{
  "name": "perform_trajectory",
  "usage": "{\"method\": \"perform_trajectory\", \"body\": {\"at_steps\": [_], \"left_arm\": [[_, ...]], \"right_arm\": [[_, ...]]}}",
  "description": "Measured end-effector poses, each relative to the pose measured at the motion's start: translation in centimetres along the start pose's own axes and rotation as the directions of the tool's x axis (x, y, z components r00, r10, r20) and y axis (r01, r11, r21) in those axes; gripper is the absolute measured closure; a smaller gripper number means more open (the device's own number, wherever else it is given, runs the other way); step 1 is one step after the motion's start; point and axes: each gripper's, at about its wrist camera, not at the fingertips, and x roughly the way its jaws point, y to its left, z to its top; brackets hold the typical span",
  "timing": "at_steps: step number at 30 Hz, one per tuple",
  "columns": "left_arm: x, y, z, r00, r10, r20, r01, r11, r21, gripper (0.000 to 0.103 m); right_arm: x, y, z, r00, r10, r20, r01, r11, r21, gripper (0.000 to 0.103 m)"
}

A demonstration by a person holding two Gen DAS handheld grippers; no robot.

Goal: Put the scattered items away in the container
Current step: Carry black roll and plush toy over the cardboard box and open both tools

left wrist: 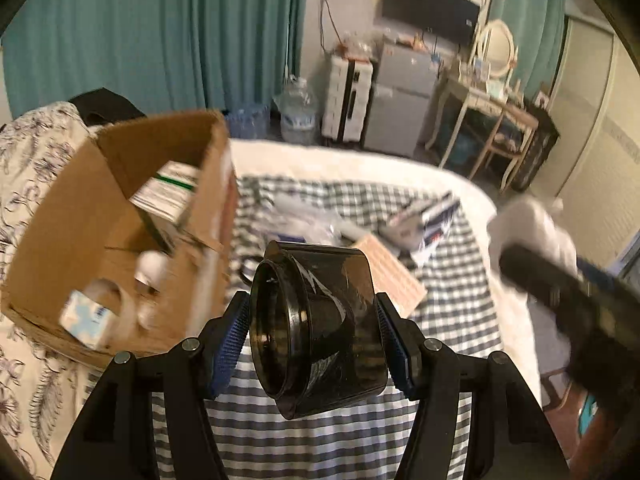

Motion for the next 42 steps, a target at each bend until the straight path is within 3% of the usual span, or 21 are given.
{"method": "perform_trajectory", "body": {"at_steps": [4,14,22,29,30,31,33,42], "left_arm": [[-2.8,2.6,1.2,0.999,-0.036,0.040,0.037,0.999,-0.015,0.040],[-7.6,10.6,3.6,0.994,0.027,0.102,-0.018,0.996,-0.088,0.040],[-6.9,16.8,4.6,0.995,0.046,0.092,-0.032,0.988,-0.149,0.040],[-3.8,20.9,4.7,1.000,-0.020,0.011,0.022,0.973,-0.229,0.040],[-3.4,21.1,4.8,1.000,-0.019,-0.001,0.018,0.972,-0.232,0.034],[-3.1,21.3,4.9,1.000,-0.015,-0.014,0.012,0.972,-0.234,0.021],[-3.0,21.6,5.0,1.000,0.010,-0.019,-0.015,0.970,-0.241,0.014],[-3.2,24.3,4.9,0.997,0.070,-0.044,-0.080,0.948,-0.310,0.012]], "right_arm": [[-3.0,2.9,-0.3,0.999,0.032,0.032,-0.030,0.999,-0.041,0.029],[-6.8,8.5,-1.1,0.990,0.110,0.083,-0.101,0.990,-0.103,0.028],[-5.3,14.6,-0.1,0.979,0.196,0.059,-0.186,0.971,-0.149,0.028],[-1.5,18.8,1.8,0.963,0.267,0.038,-0.260,0.957,-0.126,0.028],[-1.0,19.2,2.0,0.961,0.273,0.034,-0.267,0.956,-0.124,0.028],[-0.6,19.6,2.1,0.960,0.277,0.031,-0.271,0.955,-0.123,0.028],[0.4,20.3,2.2,0.959,0.284,0.017,-0.280,0.952,-0.123,0.028],[3.4,21.7,2.6,0.955,0.296,-0.027,-0.297,0.948,-0.115,0.028]]}}
